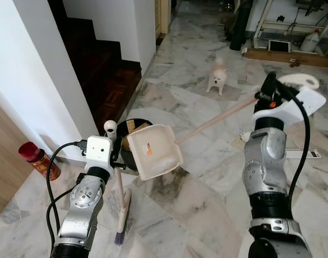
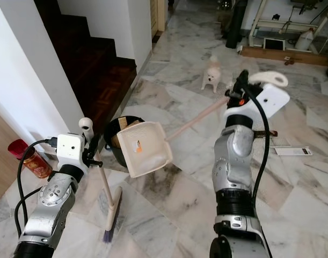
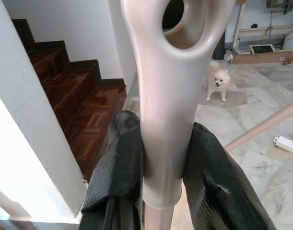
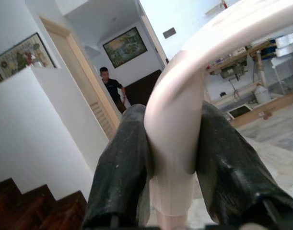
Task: Sweep floor
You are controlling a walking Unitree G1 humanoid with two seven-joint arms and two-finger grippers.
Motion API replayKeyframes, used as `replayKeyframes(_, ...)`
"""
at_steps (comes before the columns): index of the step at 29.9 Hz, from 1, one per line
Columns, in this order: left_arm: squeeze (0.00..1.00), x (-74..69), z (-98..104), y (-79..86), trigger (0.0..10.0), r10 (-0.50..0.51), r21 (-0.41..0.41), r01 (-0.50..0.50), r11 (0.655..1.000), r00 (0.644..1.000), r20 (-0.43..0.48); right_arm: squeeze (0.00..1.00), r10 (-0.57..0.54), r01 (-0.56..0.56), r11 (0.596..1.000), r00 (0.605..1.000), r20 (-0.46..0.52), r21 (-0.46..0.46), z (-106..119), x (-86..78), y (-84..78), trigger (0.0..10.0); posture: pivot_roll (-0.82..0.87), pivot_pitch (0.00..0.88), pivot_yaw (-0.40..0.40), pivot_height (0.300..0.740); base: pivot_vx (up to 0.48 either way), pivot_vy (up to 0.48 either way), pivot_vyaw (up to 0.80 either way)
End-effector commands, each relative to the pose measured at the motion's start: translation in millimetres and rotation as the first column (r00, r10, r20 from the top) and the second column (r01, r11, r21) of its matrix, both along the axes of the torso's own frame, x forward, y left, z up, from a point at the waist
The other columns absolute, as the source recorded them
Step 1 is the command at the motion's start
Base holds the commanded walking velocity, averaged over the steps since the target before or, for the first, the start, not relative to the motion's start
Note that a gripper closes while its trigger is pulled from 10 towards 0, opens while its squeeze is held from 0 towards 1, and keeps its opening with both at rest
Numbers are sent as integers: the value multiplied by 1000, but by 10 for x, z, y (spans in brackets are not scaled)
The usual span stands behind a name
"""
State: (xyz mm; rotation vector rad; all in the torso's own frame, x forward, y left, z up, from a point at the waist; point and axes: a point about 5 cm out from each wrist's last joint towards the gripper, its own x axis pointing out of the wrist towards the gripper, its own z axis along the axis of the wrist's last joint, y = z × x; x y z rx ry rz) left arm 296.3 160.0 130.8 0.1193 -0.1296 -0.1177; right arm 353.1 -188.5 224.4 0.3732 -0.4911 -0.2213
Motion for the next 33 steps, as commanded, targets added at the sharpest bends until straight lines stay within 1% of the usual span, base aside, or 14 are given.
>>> replayKeyframes(1, 0, 11, 65, 19, 10000, 13, 11, -13, 1000, 999, 33, 0, 11, -12, 1000, 998, 68, 26, 158, 6, 21, 10000, 56, 23, -8, 740, 0, 0, 0)
replayKeyframes(6, 0, 23, 71, 46, 10000, 23, 12, -23, 1000, 999, 37, 0, 15, -17, 999, 997, 70, 31, 160, 18, 38, 10000, 58, 11, -5, 740, 0, 0, 0)
replayKeyframes(16, 0, 36, 83, 41, 10000, 26, 10, -26, 1000, 999, 41, 0, 12, -14, 999, 997, 71, 29, 174, 24, 28, 10000, 59, 15, -5, 740, 249, 0, 0)
replayKeyframes(25, 0, 19, 67, 67, 10000, 42, 10, -42, 999, 999, 35, 0, 12, -15, 999, 998, 63, 50, 158, 33, 8, 10000, 63, 30, -12, 740, 275, 0, 0)
replayKeyframes(31, 0, 12, 60, 73, 10000, 50, 12, -50, 999, 998, 30, 0, 15, -18, 999, 998, 59, 41, 157, 38, 15, 10000, 64, 37, -14, 740, 288, 0, 0)
replayKeyframes(33, 0, 14, 62, 79, 10000, 53, 12, -53, 999, 998, 31, 0, 15, -17, 999, 998, 60, 39, 160, 39, 16, 10000, 63, 39, -13, 740, 294, 0, 534)
